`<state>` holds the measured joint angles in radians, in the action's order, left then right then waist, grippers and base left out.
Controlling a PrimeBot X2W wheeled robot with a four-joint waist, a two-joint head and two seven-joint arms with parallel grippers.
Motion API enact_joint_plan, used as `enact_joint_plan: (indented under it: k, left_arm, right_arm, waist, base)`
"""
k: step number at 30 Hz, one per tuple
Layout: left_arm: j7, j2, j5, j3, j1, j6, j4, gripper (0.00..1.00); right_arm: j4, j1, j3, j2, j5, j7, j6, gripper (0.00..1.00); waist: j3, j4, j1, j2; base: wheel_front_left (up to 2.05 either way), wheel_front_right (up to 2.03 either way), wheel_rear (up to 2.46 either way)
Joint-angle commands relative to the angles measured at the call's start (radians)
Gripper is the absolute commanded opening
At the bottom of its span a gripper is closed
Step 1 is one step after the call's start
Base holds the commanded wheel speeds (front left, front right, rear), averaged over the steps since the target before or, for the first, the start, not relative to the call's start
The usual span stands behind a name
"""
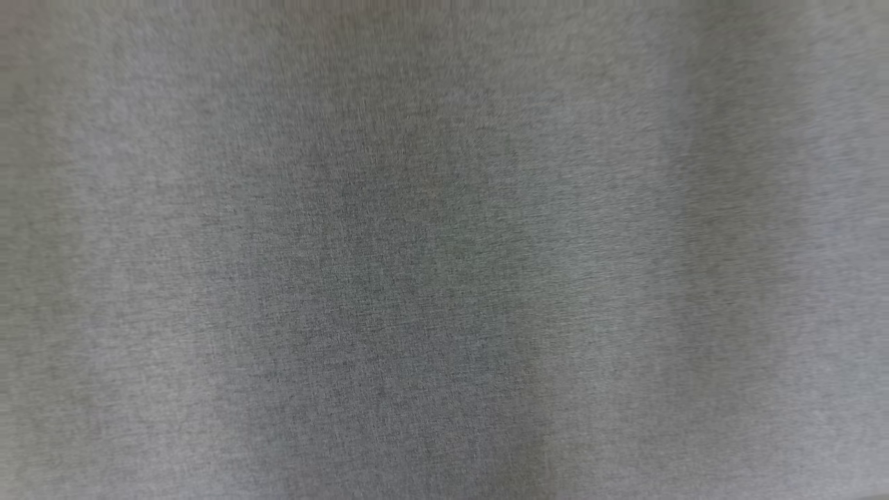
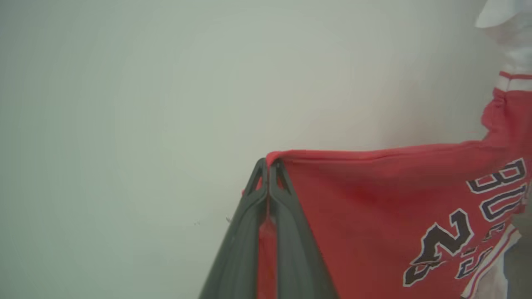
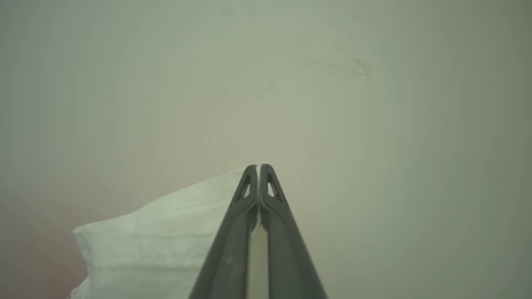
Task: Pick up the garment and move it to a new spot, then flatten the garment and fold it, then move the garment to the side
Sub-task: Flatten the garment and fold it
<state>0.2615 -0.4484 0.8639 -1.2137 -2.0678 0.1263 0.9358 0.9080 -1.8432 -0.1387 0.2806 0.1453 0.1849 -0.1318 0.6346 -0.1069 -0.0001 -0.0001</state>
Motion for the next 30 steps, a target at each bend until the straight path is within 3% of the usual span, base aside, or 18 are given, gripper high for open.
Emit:
enact_joint_plan:
  k: [1,9,18,24,30]
  left_arm:
    - [0.004,-0.007,0.0,0.017,0.046,-0.011,-0.024,0.0]
    - [0.004,-0.106,-0.017,0.141,0.397,-0.117,-0.306,0.0]
    - [0.004,-0.23,-0.025,0.27,0.83,-0.284,-0.641,0.0]
    - [0.004,-0.251,-0.027,0.346,1.137,-0.391,-0.83,0.0]
    - [0.004,-0.226,-0.061,0.418,1.41,-0.44,-0.937,0.0]
  right_arm:
    - [-0.012,0.037,-0.011,-0.002,0.026,0.002,0.002,0.0]
    - [-0.151,0.352,-0.1,0.005,0.211,0.014,0.003,0.0]
    - [-0.403,0.778,-0.153,0.054,0.342,-0.007,0.003,0.0]
    - [-0.57,1.074,-0.134,0.065,0.367,-0.027,0.003,0.0]
    - [-0.718,1.363,-0.069,0.035,0.379,-0.06,0.003,0.0]
  waist:
    - [-0.046,-0.01,0.0001,0.0001]
    - [-0.168,-0.013,0.0001,0.0001]
    - [-0.278,-0.028,0.0001,0.0001]
    - [-0.329,-0.022,0.0001,0.0001]
    - [-0.362,-0.004,0.0001,0.0001]
  base:
    - [0.0,0.0,0.0]
    - [0.0,0.0,0.0]
    - [0.0,0.0,0.0]
    - [0.0,0.0,0.0]
    - [0.0,0.0,0.0]
